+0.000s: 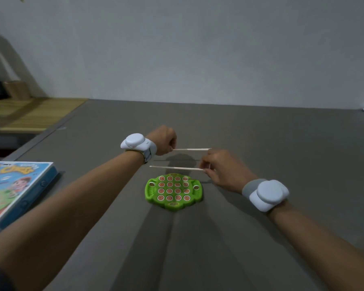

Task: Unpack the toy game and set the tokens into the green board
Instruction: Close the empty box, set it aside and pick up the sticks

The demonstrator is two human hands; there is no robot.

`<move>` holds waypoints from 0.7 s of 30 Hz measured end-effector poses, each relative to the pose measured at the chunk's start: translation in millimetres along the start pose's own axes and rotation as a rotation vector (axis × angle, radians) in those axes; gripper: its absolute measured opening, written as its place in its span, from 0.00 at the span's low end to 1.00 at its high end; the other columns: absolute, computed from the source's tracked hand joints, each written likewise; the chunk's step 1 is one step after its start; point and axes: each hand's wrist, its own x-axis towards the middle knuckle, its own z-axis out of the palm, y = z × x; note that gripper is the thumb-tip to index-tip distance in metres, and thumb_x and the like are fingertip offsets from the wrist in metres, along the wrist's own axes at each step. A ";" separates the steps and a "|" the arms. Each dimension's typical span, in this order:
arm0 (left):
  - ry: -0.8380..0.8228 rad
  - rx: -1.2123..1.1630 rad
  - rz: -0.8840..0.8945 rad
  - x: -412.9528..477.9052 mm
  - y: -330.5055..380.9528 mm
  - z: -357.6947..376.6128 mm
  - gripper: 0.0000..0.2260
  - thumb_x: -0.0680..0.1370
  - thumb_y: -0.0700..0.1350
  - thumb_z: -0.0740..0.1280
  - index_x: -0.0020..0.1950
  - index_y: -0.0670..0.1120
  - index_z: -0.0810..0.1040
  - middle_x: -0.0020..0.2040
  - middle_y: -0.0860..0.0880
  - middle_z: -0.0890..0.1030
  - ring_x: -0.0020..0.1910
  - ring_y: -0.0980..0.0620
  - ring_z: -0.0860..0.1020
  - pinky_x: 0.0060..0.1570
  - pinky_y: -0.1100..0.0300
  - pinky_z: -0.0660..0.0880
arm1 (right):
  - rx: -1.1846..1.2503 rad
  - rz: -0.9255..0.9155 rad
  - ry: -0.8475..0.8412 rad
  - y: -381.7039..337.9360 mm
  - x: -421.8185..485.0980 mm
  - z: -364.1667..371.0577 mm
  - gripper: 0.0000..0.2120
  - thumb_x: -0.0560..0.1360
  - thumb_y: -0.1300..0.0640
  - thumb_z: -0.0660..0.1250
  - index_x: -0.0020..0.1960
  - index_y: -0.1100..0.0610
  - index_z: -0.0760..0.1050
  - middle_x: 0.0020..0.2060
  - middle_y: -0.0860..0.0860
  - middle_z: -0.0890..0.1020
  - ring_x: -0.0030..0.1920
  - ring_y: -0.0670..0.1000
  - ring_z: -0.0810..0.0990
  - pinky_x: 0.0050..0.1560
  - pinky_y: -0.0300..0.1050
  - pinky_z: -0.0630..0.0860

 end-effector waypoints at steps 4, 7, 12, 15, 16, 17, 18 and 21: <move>-0.004 0.009 -0.002 -29.4 -0.1 -1.0 0.06 0.72 0.36 0.71 0.46 0.42 0.85 0.47 0.43 0.85 0.48 0.43 0.82 0.49 0.55 0.78 | 0.011 -0.023 0.011 -33.9 -31.2 -5.9 0.06 0.75 0.57 0.66 0.50 0.52 0.80 0.48 0.49 0.80 0.51 0.52 0.79 0.48 0.50 0.77; -0.014 0.021 -0.009 -39.5 -1.9 3.1 0.06 0.71 0.37 0.71 0.46 0.44 0.84 0.47 0.43 0.85 0.49 0.42 0.81 0.49 0.54 0.78 | -0.012 -0.027 -0.006 -49.8 -47.4 -1.9 0.07 0.75 0.56 0.66 0.52 0.51 0.80 0.50 0.49 0.80 0.54 0.53 0.78 0.49 0.49 0.77; -0.008 0.007 0.006 -50.3 -1.4 8.8 0.07 0.71 0.37 0.70 0.47 0.44 0.84 0.48 0.43 0.84 0.50 0.41 0.81 0.50 0.51 0.79 | -0.008 -0.059 -0.064 -75.8 -69.0 8.4 0.08 0.76 0.56 0.64 0.53 0.51 0.79 0.52 0.49 0.79 0.55 0.54 0.78 0.48 0.49 0.77; -0.004 -0.006 0.008 -50.7 -3.9 11.1 0.07 0.71 0.37 0.69 0.47 0.44 0.84 0.48 0.43 0.84 0.49 0.41 0.81 0.50 0.51 0.79 | -0.021 -0.080 -0.088 -86.5 -76.3 10.8 0.08 0.76 0.56 0.64 0.53 0.51 0.79 0.52 0.50 0.78 0.55 0.54 0.77 0.48 0.50 0.77; -0.004 -0.010 0.008 -50.2 -5.3 11.6 0.07 0.71 0.37 0.69 0.47 0.44 0.84 0.48 0.43 0.83 0.49 0.41 0.81 0.50 0.51 0.79 | -0.026 -0.086 -0.088 -89.1 -78.1 11.5 0.08 0.76 0.56 0.64 0.53 0.51 0.79 0.52 0.49 0.78 0.55 0.54 0.77 0.48 0.50 0.77; -0.004 -0.010 0.008 -49.9 -6.7 12.4 0.07 0.71 0.37 0.69 0.47 0.44 0.84 0.48 0.43 0.84 0.49 0.41 0.81 0.50 0.51 0.79 | -0.030 -0.091 -0.089 -91.3 -79.5 12.4 0.08 0.77 0.55 0.63 0.54 0.51 0.79 0.52 0.49 0.78 0.55 0.53 0.77 0.47 0.50 0.77; -0.006 -0.007 0.008 -49.6 -7.9 13.2 0.07 0.71 0.37 0.69 0.47 0.44 0.84 0.48 0.43 0.84 0.49 0.41 0.81 0.49 0.52 0.79 | -0.032 -0.095 -0.090 -92.7 -80.7 13.2 0.08 0.77 0.55 0.63 0.54 0.51 0.79 0.52 0.49 0.78 0.55 0.53 0.77 0.47 0.50 0.77; -0.007 -0.001 0.012 -48.1 -11.8 16.4 0.07 0.71 0.37 0.70 0.47 0.45 0.83 0.48 0.44 0.84 0.49 0.43 0.81 0.48 0.53 0.78 | -0.032 -0.096 -0.094 -94.4 -84.6 15.8 0.08 0.77 0.54 0.63 0.54 0.50 0.78 0.52 0.49 0.77 0.54 0.53 0.76 0.46 0.49 0.76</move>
